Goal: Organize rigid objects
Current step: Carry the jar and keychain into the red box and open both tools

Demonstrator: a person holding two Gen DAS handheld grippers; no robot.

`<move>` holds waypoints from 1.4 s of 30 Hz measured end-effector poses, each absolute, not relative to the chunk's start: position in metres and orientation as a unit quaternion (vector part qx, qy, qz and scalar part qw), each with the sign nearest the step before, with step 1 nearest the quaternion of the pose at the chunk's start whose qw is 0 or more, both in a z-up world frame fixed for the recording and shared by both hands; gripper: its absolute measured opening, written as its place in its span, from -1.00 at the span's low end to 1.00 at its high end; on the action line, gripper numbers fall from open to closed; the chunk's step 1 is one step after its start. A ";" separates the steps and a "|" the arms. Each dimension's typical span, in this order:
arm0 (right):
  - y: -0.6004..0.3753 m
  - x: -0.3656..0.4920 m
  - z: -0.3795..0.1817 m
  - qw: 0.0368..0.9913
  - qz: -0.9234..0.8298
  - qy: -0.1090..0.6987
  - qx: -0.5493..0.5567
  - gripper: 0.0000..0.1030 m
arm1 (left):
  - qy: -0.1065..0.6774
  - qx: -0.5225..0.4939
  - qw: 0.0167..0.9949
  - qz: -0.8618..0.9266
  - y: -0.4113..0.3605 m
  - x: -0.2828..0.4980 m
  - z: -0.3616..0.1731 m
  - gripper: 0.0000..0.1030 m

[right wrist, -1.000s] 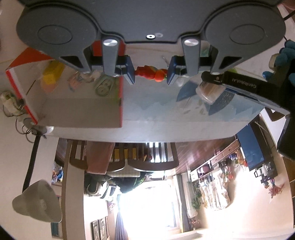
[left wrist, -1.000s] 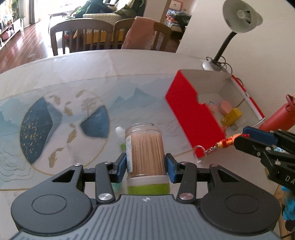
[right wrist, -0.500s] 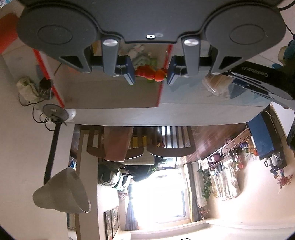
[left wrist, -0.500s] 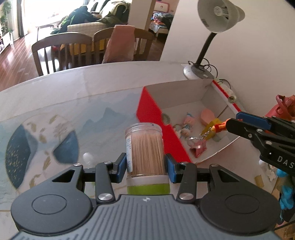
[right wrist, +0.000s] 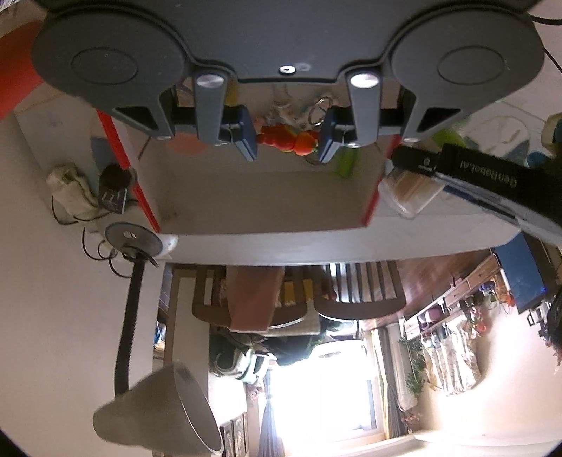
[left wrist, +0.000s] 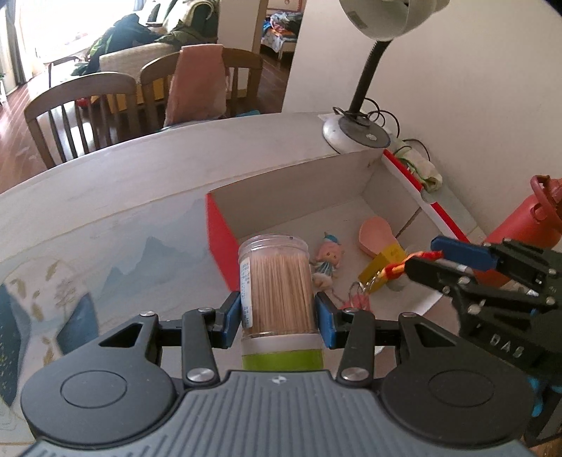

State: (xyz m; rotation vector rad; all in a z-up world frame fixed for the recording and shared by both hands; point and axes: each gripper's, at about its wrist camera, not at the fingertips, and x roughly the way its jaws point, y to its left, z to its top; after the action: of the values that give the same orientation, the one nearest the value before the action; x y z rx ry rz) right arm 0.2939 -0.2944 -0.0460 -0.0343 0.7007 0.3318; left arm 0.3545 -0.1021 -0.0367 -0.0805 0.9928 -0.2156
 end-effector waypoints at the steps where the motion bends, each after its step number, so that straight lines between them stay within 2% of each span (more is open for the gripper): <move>1: -0.296 0.296 -0.049 0.924 0.162 0.345 -0.016 -0.29 | 0.477 -0.036 0.872 -0.104 -0.106 0.359 -0.038 -0.14; 24: -0.294 0.323 -0.103 0.902 0.163 0.395 -0.064 -0.29 | 0.525 0.024 0.846 -0.092 -0.173 0.456 -0.104 -0.14; 42: -0.291 0.316 -0.104 0.900 0.159 0.397 -0.086 -0.20 | 0.570 0.031 0.816 -0.097 -0.182 0.473 -0.136 -0.14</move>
State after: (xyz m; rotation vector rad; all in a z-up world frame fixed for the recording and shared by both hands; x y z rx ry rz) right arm 0.3161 -0.2915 -0.1042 -0.1774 0.8216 0.3295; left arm 0.4734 -0.1815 -0.1357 0.0652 1.2150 -0.2077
